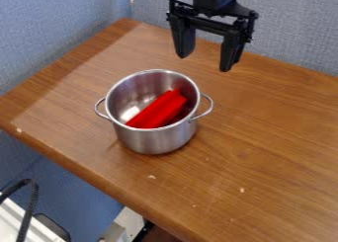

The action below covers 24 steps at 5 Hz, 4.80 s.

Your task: Put the red object in the metal pot

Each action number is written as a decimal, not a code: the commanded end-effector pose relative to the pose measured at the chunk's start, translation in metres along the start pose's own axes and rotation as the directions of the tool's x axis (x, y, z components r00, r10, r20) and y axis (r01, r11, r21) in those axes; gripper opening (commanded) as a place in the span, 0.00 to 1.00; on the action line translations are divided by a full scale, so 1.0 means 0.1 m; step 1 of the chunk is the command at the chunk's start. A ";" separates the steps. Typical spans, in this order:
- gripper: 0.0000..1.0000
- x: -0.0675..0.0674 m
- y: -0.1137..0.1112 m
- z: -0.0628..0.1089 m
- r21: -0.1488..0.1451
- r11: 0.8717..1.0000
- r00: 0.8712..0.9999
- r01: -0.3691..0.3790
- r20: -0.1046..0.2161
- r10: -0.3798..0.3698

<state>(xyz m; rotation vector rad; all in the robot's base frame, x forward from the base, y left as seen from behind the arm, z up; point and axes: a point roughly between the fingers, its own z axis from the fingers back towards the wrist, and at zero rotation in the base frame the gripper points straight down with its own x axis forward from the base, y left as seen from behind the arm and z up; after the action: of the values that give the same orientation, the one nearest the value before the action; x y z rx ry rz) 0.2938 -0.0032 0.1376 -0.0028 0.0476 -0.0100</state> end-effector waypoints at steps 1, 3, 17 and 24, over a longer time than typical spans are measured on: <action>1.00 -0.03 0.01 -0.03 -0.002 1.000 1.000 -0.024 -0.009 0.024; 1.00 0.01 0.03 -0.03 0.003 1.000 0.999 -0.019 0.030 0.019; 1.00 0.66 0.17 -0.09 0.071 0.980 0.972 0.187 0.128 -0.195; 1.00 0.60 -0.18 0.02 0.107 0.989 0.985 0.101 0.132 -0.115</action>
<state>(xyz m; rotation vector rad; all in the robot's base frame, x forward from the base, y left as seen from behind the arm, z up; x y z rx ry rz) 0.3466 -0.0197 0.1178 0.0930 -0.0250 -0.1181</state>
